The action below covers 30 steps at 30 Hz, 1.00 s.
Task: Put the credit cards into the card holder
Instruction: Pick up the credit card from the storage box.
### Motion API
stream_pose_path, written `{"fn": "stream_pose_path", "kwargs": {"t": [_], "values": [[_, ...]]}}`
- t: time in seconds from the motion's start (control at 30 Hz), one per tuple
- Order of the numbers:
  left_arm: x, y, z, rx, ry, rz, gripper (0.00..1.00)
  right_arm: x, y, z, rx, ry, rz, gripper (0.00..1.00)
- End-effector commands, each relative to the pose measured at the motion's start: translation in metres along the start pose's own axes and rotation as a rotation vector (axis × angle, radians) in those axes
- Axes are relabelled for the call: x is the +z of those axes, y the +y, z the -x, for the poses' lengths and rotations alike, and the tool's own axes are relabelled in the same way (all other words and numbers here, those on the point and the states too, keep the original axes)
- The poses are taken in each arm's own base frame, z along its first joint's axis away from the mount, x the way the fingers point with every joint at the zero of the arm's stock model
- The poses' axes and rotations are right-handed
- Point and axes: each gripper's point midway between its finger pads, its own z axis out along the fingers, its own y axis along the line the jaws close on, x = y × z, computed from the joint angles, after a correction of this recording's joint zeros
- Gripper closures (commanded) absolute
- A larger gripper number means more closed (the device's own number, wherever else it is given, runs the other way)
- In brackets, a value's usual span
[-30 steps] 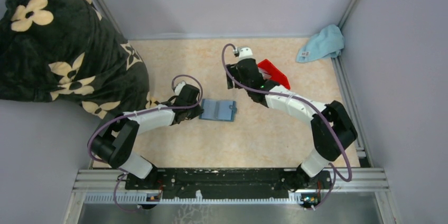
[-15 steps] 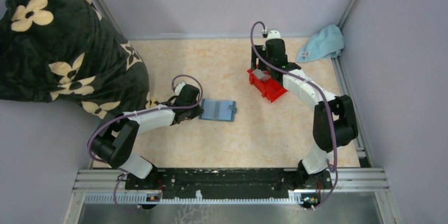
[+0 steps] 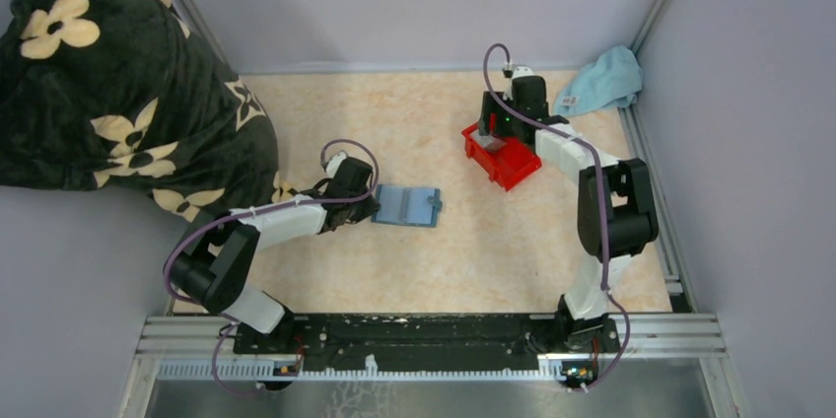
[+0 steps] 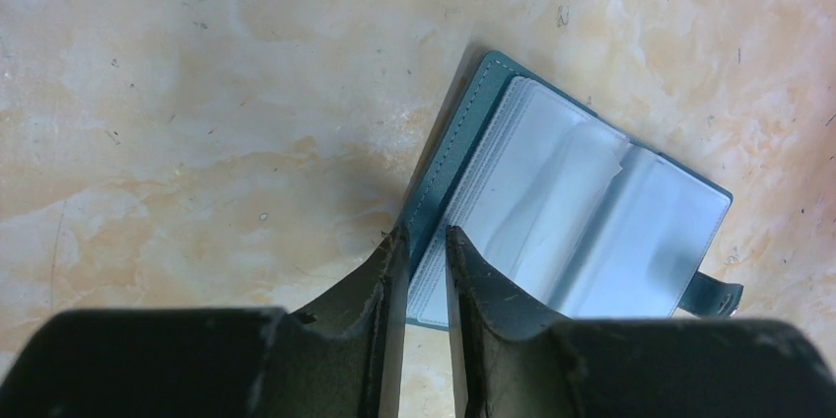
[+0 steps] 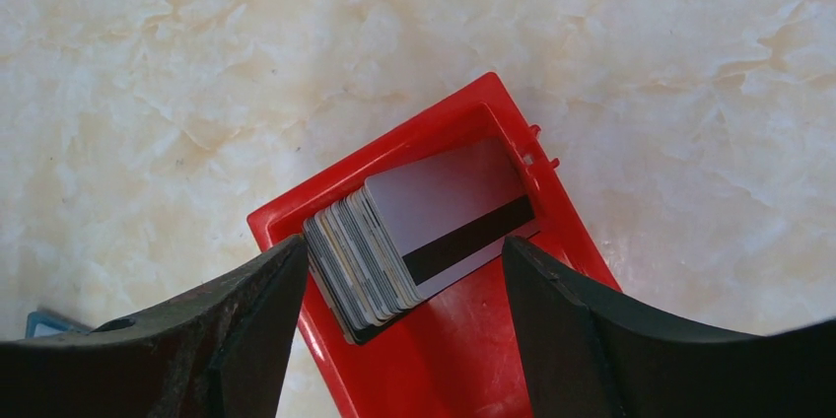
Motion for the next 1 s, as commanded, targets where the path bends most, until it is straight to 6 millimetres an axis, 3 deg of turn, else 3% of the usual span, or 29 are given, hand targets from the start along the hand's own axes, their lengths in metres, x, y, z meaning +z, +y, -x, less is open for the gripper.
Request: {"fn": "stream_pose_path", "kwargs": {"t": [0.0,0.23,0.53,0.83,0.97], "values": [[0.003,0.048,-0.042,0.075,0.141,0.158,0.72,0.009,0.006,0.022,0.029,-0.047,0.082,0.28],[0.001,0.046,-0.040,0.071,0.139,0.157,0.72,0.023,-0.004,0.008,0.063,0.001,0.115,0.31],[0.000,0.046,-0.041,0.062,0.143,0.157,0.72,0.027,-0.007,0.002,0.075,0.030,0.137,0.39],[0.000,0.044,-0.039,0.064,0.136,0.151,0.72,0.015,0.002,0.009,0.090,0.008,0.174,0.52],[0.000,0.043,-0.040,0.062,0.137,0.148,0.72,0.007,0.009,0.017,0.094,-0.008,0.194,0.53]]}}
